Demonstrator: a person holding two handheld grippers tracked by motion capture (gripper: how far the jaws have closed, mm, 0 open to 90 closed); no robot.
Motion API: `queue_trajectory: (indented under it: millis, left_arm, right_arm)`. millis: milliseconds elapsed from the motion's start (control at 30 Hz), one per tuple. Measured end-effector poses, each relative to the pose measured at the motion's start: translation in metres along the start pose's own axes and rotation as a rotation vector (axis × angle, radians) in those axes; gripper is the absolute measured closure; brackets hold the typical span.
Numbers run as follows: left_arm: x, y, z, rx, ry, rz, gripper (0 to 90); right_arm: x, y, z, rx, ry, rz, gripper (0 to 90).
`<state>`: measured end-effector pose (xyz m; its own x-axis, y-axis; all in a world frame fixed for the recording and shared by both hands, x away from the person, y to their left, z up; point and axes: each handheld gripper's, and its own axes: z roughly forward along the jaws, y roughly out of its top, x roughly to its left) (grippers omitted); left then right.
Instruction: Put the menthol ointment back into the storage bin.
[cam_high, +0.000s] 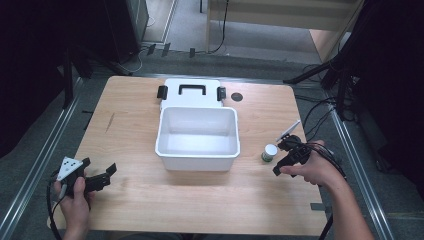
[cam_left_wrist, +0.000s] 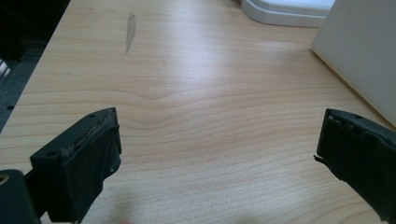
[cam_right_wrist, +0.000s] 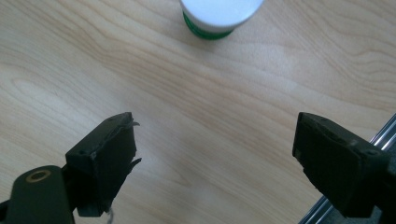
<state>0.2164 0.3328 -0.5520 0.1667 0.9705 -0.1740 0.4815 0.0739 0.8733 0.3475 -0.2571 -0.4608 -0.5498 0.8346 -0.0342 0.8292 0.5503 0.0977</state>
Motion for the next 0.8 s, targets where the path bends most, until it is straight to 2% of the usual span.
queue_trajectory:
  millis: [300, 633, 800]
  left_arm:
    - [0.000, 0.000, 0.000, 0.001, -0.002, 0.000, 0.3]
    - [0.000, 0.000, 0.000, 0.004, -0.002, 0.000, 0.3]
    - [0.000, 0.000, 0.000, 0.003, -0.002, -0.002, 0.3]
  right_arm:
    - [0.000, 0.020, -0.001, -0.008, -0.005, 0.006, 14.9]
    - [0.000, 0.039, 0.001, -0.027, 0.020, 0.033, 24.6]
    - [0.000, 0.047, 0.003, -0.039, 0.012, 0.047, 25.8]
